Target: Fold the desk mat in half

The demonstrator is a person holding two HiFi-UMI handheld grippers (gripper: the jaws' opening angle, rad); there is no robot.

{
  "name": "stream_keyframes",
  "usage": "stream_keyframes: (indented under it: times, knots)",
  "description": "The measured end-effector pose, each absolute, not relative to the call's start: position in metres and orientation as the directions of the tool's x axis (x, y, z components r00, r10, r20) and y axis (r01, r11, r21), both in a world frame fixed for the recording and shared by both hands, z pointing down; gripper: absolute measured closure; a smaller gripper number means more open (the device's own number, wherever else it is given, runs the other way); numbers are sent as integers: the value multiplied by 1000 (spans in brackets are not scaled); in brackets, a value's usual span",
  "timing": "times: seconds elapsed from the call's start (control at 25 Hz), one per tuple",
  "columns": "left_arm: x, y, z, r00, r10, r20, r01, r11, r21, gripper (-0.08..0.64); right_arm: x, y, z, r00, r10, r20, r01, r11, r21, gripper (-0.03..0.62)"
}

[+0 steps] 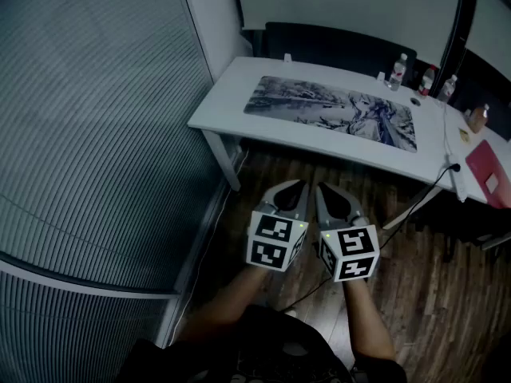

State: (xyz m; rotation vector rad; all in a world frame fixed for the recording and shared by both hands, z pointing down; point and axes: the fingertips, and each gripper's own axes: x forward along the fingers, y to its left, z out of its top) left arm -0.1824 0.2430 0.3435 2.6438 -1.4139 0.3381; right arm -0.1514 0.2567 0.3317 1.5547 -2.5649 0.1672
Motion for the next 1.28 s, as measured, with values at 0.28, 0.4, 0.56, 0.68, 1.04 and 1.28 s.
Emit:
stream_keyframes:
  times: [0.28,0.4,0.56,0.68,1.04,1.28]
  knots:
    - [-186,227,350,542,-800,257,-830,-557,17,555,-153,240,338,-444,-880,169,-895,443,-46,591]
    - [-191,210,355,547,-796,259,-829,-559,32,555,-157,224,340,-441,-880,176,-896,441,-38,591]
    - [-199,171,363,566,-783,259,-817,-574,51,555,-170,186,348,-431,-881,194,-900,435,-27,591]
    - [-205,135,366,581,-769,266,-807,-586,67,555,-178,151,350,-416,-885,209,-907,419,-29,591]
    - [-242,38,366,625,-732,271,-775,-622,108,555,-213,63,353,-357,-901,245,-933,355,-54,591]
    - [-255,-3,368,664,-701,260,-743,-657,127,555,-229,22,352,-315,-916,249,-948,315,-40,591]
